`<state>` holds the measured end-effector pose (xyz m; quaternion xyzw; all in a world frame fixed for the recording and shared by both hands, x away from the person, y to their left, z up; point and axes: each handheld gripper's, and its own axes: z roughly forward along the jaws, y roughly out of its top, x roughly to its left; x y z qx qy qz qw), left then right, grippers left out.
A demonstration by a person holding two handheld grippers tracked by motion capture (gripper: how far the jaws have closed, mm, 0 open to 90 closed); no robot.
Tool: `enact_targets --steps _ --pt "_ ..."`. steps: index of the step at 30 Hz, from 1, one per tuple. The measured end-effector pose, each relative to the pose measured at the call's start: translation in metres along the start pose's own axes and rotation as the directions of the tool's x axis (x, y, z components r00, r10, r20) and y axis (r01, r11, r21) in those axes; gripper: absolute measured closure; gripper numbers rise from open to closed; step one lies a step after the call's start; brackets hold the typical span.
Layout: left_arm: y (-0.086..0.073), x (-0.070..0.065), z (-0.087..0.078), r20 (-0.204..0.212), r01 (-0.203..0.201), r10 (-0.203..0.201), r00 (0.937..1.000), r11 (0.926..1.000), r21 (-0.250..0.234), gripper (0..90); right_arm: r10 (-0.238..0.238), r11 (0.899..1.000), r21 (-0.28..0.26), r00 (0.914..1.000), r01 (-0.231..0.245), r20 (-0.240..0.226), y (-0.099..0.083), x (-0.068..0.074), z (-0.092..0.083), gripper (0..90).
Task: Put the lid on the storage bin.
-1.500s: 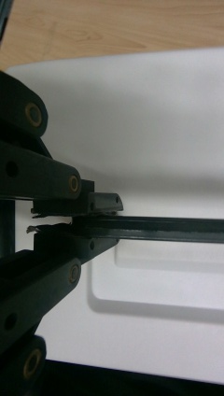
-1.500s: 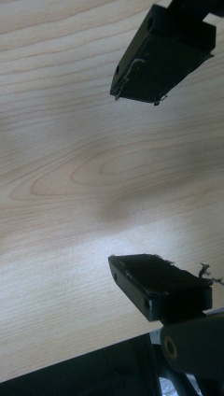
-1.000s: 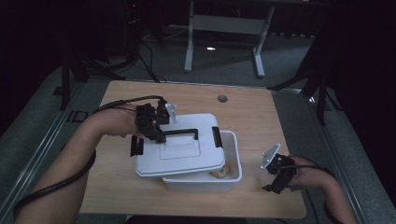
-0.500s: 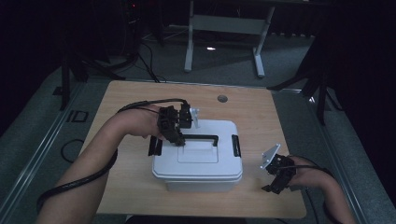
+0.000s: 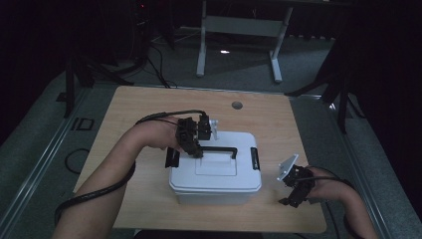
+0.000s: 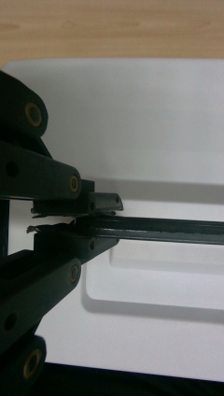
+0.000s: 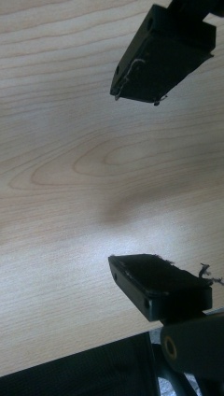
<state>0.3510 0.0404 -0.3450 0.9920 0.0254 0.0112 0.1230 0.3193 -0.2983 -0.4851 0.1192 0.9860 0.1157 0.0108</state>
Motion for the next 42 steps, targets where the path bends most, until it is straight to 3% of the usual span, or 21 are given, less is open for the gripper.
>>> enact_targets --steps 7,14,24,30,42 --pt "-0.001 0.003 0.011 0.006 0.013 -0.013 0.9999 0.9998 0.017 83.3 -0.001 1.000 0.002 1.0000 0.001 -0.003 0.001 0.000 0.001 15.2" --pt "-0.003 0.004 0.016 -0.001 0.008 -0.008 1.0000 1.0000 0.006 83.3 -0.005 1.000 0.004 1.0000 0.005 -0.005 0.003 0.000 0.002 15.2" --pt "-0.009 0.006 0.026 0.019 0.014 -0.014 0.9997 0.9999 -0.005 83.3 -0.007 1.000 0.009 0.9999 0.007 -0.011 0.004 0.000 0.006 15.3" --pt "-0.011 0.008 0.027 0.030 0.026 -0.026 0.9992 0.9995 -0.015 83.2 -0.006 1.000 0.013 0.9999 0.006 -0.016 0.003 0.000 0.008 15.2" --pt "-0.006 0.010 0.027 0.047 0.016 -0.017 0.9988 0.9997 0.019 82.8 -0.010 1.000 0.010 0.9998 0.011 -0.016 0.005 0.001 0.008 15.3"
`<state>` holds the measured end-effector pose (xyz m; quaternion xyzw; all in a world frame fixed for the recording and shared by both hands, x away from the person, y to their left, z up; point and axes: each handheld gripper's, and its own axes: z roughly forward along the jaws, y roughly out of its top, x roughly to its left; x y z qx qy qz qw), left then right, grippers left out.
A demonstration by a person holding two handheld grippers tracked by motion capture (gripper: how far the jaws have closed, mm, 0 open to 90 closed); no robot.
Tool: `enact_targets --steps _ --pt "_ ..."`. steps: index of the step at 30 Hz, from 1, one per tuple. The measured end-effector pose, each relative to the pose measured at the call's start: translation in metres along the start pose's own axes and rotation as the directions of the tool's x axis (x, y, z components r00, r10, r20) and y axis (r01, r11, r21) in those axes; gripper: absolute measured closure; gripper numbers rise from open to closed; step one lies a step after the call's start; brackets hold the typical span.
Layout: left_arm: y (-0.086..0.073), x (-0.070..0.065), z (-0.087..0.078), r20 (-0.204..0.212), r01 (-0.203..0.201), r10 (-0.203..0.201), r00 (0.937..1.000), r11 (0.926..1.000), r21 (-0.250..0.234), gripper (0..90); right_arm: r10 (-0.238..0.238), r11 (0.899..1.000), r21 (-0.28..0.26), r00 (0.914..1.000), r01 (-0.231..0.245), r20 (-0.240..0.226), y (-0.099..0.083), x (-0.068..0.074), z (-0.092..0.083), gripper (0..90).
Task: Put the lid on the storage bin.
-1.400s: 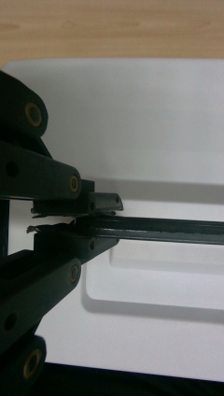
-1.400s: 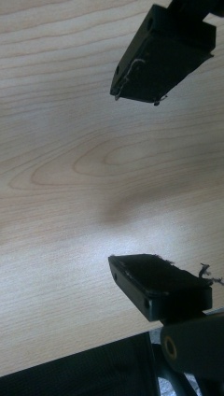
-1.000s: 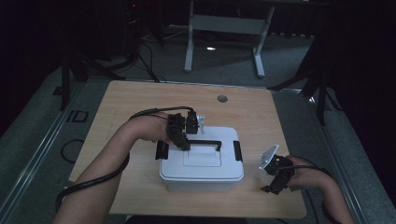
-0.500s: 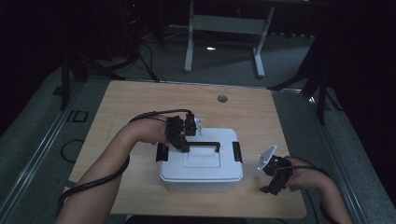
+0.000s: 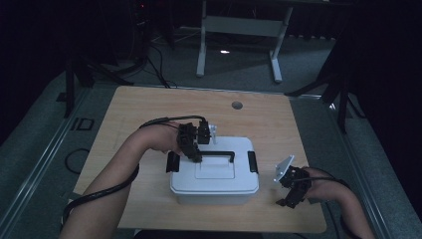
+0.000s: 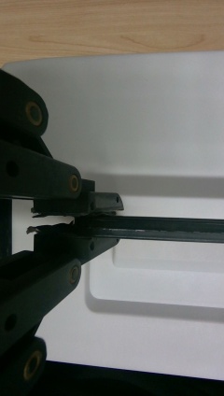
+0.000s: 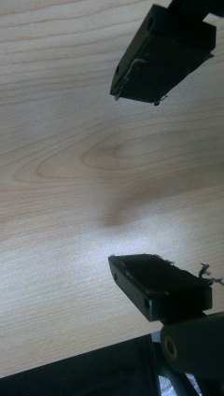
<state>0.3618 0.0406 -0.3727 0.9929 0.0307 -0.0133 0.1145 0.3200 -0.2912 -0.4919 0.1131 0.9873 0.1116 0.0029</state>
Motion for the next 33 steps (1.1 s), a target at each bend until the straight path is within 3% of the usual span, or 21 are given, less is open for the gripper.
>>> enact_targets --steps 10,12,13,14,15,16,17,19,20,21,22,24,26,29,33 --pt "0.003 0.002 -0.001 -0.002 0.002 -0.002 1.0000 0.9992 0.041 82.2 -0.001 1.000 0.001 1.0000 0.001 -0.002 0.000 0.000 0.000 15.2" --pt "0.002 0.004 -0.003 -0.018 0.019 -0.019 0.9997 0.9998 0.010 73.7 -0.001 1.000 -0.001 1.0000 0.001 0.001 0.001 0.000 -0.001 15.3" --pt "0.001 0.005 -0.005 -0.033 0.029 -0.030 0.9990 0.9995 -0.008 64.9 -0.002 1.000 -0.003 1.0000 0.002 0.002 0.001 0.000 -0.001 15.3" --pt "-0.001 0.007 -0.007 -0.038 0.064 -0.065 0.9971 0.9974 -0.031 56.2 -0.002 1.000 -0.005 1.0000 0.002 0.003 0.001 -0.001 -0.002 15.2" --pt "-0.001 0.007 -0.007 -0.038 0.064 -0.065 0.9971 0.9974 -0.031 52.6 -0.002 1.000 -0.005 1.0000 0.002 0.003 0.001 -0.001 -0.002 15.2" --pt "-0.004 0.010 -0.009 -0.042 0.095 -0.097 0.9944 0.9945 -0.044 52.6 0.000 1.000 -0.007 1.0000 0.000 0.005 0.001 0.000 -0.002 15.3" --pt "-0.006 0.010 -0.009 -0.049 0.104 -0.107 0.9931 0.9931 -0.055 43.6 -0.003 1.000 -0.009 1.0000 0.003 0.009 0.001 -0.001 -0.003 15.2" --pt "-0.010 0.009 -0.010 -0.054 0.110 -0.115 0.9920 0.9910 -0.075 34.1 0.001 1.000 -0.017 0.9999 -0.001 0.011 0.002 -0.002 -0.005 15.2" --pt "-0.012 0.009 -0.010 -0.059 0.118 -0.123 0.9906 0.9890 -0.089 31.7 0.004 1.000 -0.020 0.9999 -0.004 0.013 0.002 -0.002 -0.006 15.2" --pt "-0.014 0.009 -0.011 -0.031 0.128 -0.131 0.9908 0.9869 -0.098 30.8 0.009 1.000 -0.023 0.9999 -0.009 0.014 0.003 -0.002 -0.006 15.2" --pt "-0.015 0.009 -0.011 -0.038 0.126 -0.131 0.9906 0.9858 -0.111 25.5 0.010 1.000 -0.026 0.9998 -0.010 0.014 0.003 -0.003 -0.007 15.2" --pt "-0.017 0.009 -0.011 -0.025 0.147 -0.151 0.9882 0.9805 -0.131 23.5 0.005 0.999 -0.037 0.9997 -0.004 0.023 0.005 -0.003 -0.008 15.2" --pt "-0.019 0.007 -0.013 -0.035 0.139 -0.145 0.9888 0.9795 -0.146 15.4 0.006 0.998 -0.056 0.9995 -0.004 0.031 0.007 -0.002 -0.010 15.2" --pt "-0.023 0.004 -0.016 -0.059 0.128 -0.141 0.9883 0.9746 -0.184 13.1 0.015 0.996 -0.086 0.9983 -0.010 0.057 0.008 -0.004 -0.015 14.6" --pt "-0.031 0.001 -0.019 -0.077 0.109 -0.130 0.9885 0.9672 -0.229 13.1 0.066 0.992 -0.115 0.9942 -0.056 0.085 0.008 -0.009 -0.019 13.5"
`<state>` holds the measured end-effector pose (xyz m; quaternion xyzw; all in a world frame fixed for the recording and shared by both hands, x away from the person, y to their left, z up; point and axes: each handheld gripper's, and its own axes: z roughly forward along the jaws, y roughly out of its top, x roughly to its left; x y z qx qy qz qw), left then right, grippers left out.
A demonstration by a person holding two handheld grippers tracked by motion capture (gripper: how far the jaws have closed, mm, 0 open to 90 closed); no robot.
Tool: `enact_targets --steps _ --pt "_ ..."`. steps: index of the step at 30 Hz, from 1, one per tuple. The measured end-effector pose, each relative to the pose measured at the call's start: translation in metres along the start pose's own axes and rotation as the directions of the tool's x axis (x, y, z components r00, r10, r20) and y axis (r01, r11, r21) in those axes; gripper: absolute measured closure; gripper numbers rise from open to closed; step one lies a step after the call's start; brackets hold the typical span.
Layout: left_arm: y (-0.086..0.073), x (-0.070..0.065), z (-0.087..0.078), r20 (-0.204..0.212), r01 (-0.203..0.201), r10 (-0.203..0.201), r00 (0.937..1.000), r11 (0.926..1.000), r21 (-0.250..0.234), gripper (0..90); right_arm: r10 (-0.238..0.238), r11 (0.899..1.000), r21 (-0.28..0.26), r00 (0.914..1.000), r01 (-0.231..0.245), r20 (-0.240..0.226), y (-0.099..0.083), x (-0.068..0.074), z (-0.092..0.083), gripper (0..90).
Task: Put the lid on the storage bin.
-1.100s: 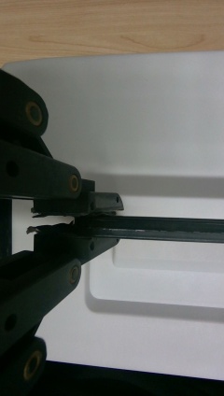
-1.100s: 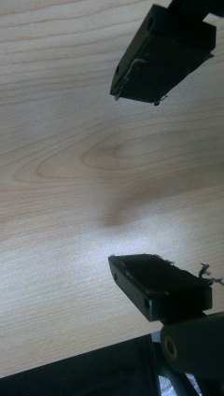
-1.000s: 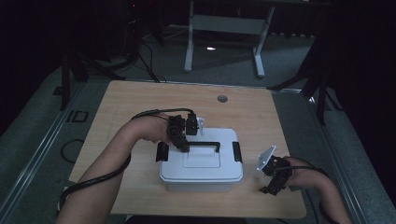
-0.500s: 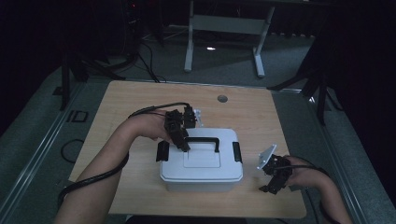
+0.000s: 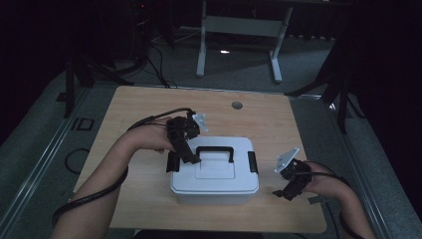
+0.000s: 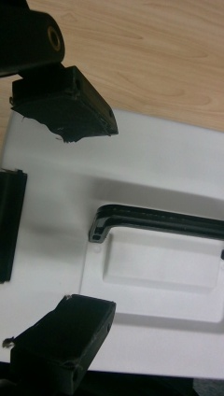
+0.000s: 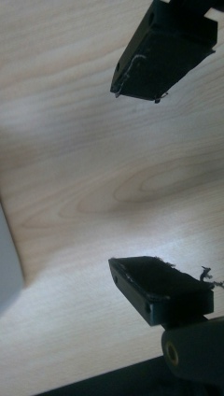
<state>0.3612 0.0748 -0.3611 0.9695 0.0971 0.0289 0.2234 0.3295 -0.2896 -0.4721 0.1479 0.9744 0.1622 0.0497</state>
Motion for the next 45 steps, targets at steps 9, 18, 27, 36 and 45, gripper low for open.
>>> enact_targets --steps 9,18,27,36,45 --pt "-0.023 -0.005 -0.004 -0.024 -0.006 0.005 0.9997 0.9995 -0.033 13.1 0.111 0.992 -0.066 0.9905 -0.106 0.081 -0.003 -0.010 -0.005 13.5" --pt "-0.046 -0.009 -0.010 -0.048 0.018 -0.021 0.9986 0.9976 -0.066 13.1 0.143 0.984 -0.123 0.9805 -0.127 0.134 -0.005 -0.012 -0.009 13.5" --pt "-0.076 -0.013 -0.018 -0.064 0.059 -0.063 0.9960 0.9965 -0.060 13.1 0.182 0.979 -0.126 0.9716 -0.163 0.152 -0.012 -0.008 -0.005 12.8" --pt "-0.104 -0.014 -0.019 -0.056 0.109 -0.113 0.9920 0.9918 -0.066 13.1 0.221 0.967 -0.159 0.9634 -0.197 0.152 -0.020 -0.008 -0.002 12.3" --pt "-0.129 -0.016 -0.016 -0.043 0.152 -0.155 0.9870 0.9859 -0.071 13.1 0.227 0.965 -0.171 0.9586 -0.198 0.172 -0.026 -0.007 -0.001 12.3"
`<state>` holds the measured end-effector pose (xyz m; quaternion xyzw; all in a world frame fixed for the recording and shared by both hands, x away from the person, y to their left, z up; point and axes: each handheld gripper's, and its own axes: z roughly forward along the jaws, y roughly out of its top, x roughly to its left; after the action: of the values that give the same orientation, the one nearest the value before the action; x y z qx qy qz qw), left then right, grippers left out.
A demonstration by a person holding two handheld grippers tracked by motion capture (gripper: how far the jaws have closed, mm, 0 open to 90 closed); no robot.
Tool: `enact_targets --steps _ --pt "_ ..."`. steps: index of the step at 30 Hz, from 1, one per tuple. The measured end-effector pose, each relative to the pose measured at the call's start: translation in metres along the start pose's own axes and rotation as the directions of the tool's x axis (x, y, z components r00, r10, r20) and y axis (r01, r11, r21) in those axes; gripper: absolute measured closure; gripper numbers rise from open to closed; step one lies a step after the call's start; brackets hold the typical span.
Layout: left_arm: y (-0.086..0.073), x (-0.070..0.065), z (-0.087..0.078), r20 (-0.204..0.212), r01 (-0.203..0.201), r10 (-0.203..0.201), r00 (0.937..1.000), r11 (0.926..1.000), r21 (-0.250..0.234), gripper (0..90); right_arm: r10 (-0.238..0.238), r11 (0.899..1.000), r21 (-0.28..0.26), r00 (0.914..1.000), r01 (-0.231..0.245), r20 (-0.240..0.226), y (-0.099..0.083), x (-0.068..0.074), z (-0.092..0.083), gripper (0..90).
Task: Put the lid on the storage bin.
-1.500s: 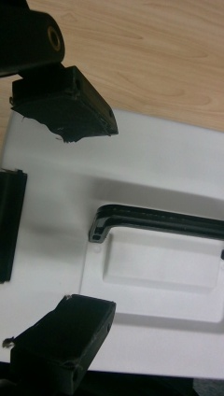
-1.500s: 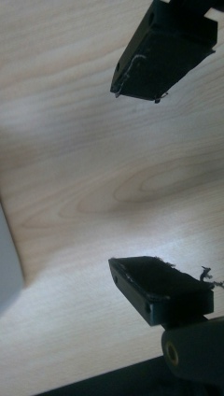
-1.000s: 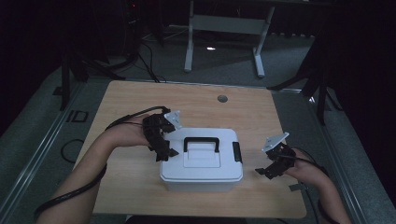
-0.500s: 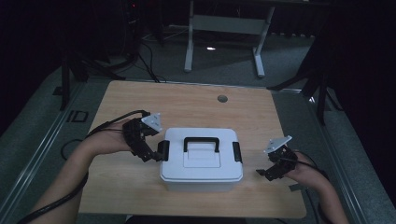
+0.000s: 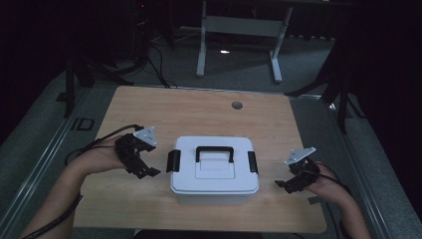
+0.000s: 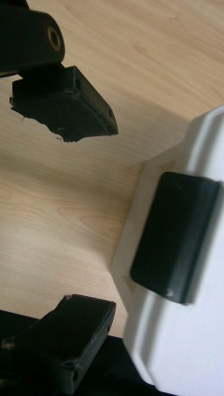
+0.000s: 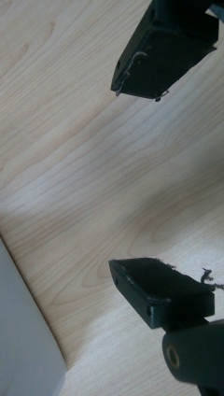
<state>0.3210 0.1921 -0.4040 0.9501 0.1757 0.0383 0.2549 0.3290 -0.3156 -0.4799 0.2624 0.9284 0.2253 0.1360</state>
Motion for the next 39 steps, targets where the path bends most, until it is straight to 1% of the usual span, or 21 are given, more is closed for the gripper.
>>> enact_targets --steps 1,2,3,7,11,12,14,19,22,26,31,33,37,39 --pt "-0.003 0.000 0.000 -0.004 -0.001 0.001 1.0000 1.0000 0.003 13.1 0.002 1.000 -0.001 1.0000 -0.002 0.002 -0.001 0.000 0.000 12.3" --pt "-0.007 -0.001 0.001 -0.001 0.008 -0.008 1.0000 1.0000 -0.001 13.1 0.009 1.000 -0.003 1.0000 -0.009 0.001 -0.002 0.000 0.000 12.3" --pt "-0.009 -0.001 0.002 0.001 0.007 -0.007 1.0000 1.0000 0.001 13.1 0.014 1.000 -0.009 0.9999 -0.014 -0.004 -0.003 0.000 0.001 12.3" --pt "-0.021 -0.001 0.002 -0.005 0.029 -0.029 0.9996 0.9996 0.007 13.1 0.024 1.000 -0.002 0.9997 -0.024 -0.005 -0.008 0.000 0.002 11.9" --pt "-0.034 -0.001 -0.001 0.000 0.051 -0.052 0.9987 0.9986 -0.009 13.1 0.035 0.999 -0.013 0.9994 -0.035 -0.005 -0.014 0.000 0.002 11.9" --pt "-0.035 -0.001 -0.001 0.000 0.055 -0.055 0.9985 0.9985 -0.005 13.1 0.038 0.999 -0.014 0.9993 -0.038 -0.003 -0.015 0.000 0.001 11.9" --pt "-0.041 -0.001 -0.001 -0.010 0.057 -0.057 0.9983 0.9983 -0.005 13.1 0.045 0.999 -0.018 0.9990 -0.045 -0.002 -0.017 -0.001 0.001 11.9" --pt "-0.054 0.001 0.002 -0.012 0.086 -0.086 0.9962 0.9962 -0.017 13.1 0.058 0.998 -0.022 0.9983 -0.058 0.002 -0.022 -0.001 0.000 11.9" --pt "-0.062 0.002 0.006 -0.005 0.105 -0.105 0.9945 0.9942 -0.025 13.1 0.064 0.998 -0.010 0.9979 -0.064 0.012 -0.026 0.000 0.001 11.9" --pt "-0.075 0.003 0.015 -0.001 0.131 -0.131 0.9914 0.9913 -0.009 13.1 0.077 0.997 -0.007 0.9970 -0.077 0.009 -0.032 0.000 0.005 11.9" --pt "-0.088 0.004 0.025 0.001 0.162 -0.162 0.9868 0.9868 -0.003 13.1 0.084 0.996 -0.012 0.9965 -0.084 0.005 -0.035 0.000 0.007 11.9" --pt "-0.093 0.004 0.028 0.009 0.170 -0.170 0.9853 0.9853 -0.008 13.1 0.088 0.996 -0.015 0.9962 -0.087 0.002 -0.036 0.000 0.008 11.9" --pt "-0.102 0.003 0.035 0.006 0.186 -0.186 0.9825 0.9824 -0.015 13.1 0.091 0.996 -0.011 0.9958 -0.091 -0.001 -0.038 0.001 0.011 11.9" --pt "-0.107 0.003 0.038 0.015 0.197 -0.197 0.9803 0.9802 -0.015 13.1 0.091 0.996 -0.015 0.9958 -0.091 -0.005 -0.039 0.002 0.013 11.9"
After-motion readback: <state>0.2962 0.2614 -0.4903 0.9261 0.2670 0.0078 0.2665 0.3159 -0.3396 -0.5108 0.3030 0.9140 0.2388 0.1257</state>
